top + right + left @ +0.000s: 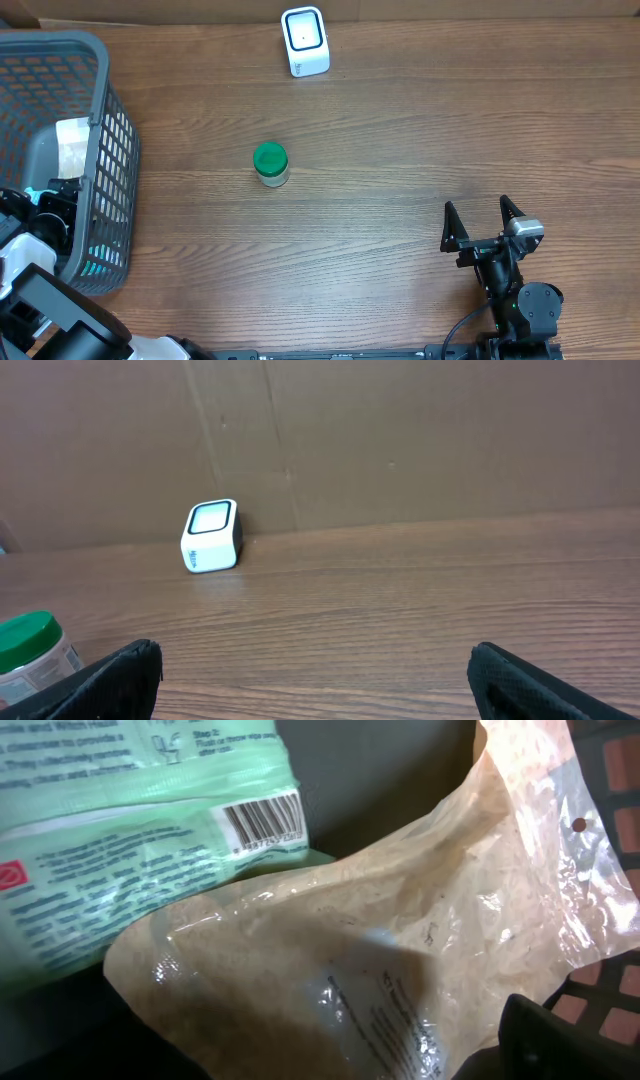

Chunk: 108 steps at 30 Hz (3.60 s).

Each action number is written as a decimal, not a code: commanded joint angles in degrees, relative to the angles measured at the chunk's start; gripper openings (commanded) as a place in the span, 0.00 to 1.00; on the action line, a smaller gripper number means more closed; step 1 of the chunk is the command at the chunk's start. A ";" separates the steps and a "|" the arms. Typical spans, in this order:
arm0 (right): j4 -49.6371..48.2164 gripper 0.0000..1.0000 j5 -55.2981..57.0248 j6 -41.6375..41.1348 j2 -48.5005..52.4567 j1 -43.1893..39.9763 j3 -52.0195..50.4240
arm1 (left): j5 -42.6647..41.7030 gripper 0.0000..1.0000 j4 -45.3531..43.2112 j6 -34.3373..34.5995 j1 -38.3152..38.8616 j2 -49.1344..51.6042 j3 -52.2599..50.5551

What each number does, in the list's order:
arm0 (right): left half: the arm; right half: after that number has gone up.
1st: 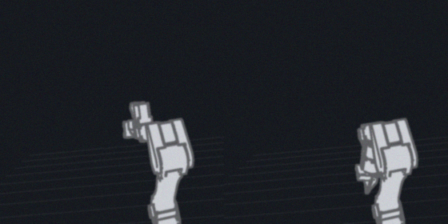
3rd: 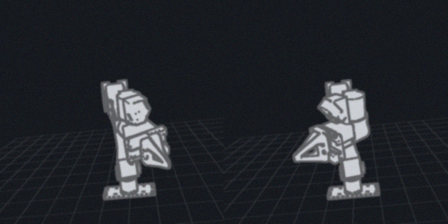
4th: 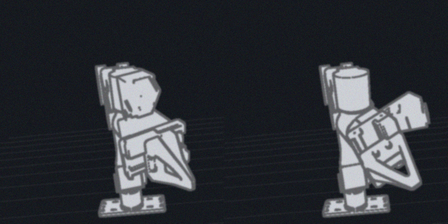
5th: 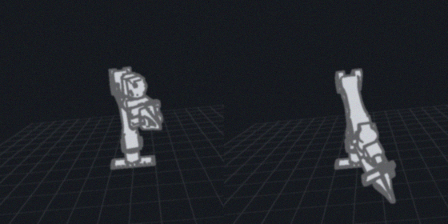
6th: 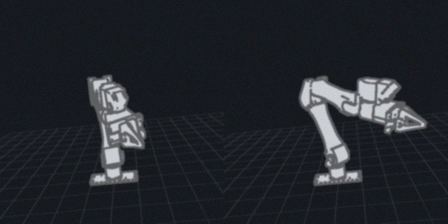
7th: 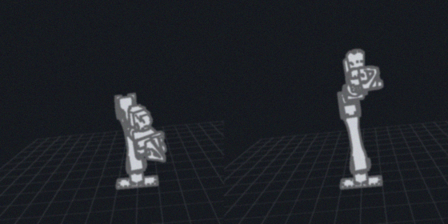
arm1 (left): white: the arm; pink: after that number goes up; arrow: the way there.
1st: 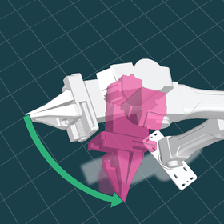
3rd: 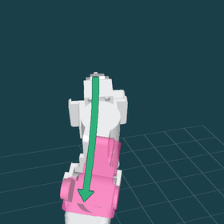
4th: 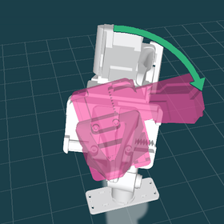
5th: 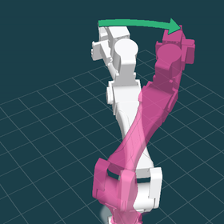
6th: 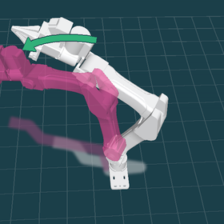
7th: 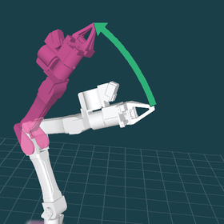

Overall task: Scan the item barcode
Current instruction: 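Grasp the kraft paper pouch with the left gripper inside the basket, then lift the pouch out and swing it toward the white scanner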

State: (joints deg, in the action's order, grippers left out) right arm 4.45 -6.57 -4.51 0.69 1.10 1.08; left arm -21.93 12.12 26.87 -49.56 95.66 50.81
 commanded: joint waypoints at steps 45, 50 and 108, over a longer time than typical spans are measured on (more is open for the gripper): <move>-0.31 1.00 0.68 0.04 -0.39 -0.37 -0.63 | -13.99 0.36 -21.86 0.59 4.85 14.86 -3.06; -0.31 1.00 0.68 0.04 -0.39 -0.37 -0.63 | -19.56 0.30 -23.71 0.63 4.81 14.84 -3.02; -0.31 1.00 0.68 0.04 -0.39 -0.37 -0.63 | 5.25 0.11 30.42 -3.21 15.26 -28.94 42.75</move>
State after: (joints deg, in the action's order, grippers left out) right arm 4.45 -6.57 -4.49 0.69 1.10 1.06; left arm -26.63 39.00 31.90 -39.07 67.51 86.65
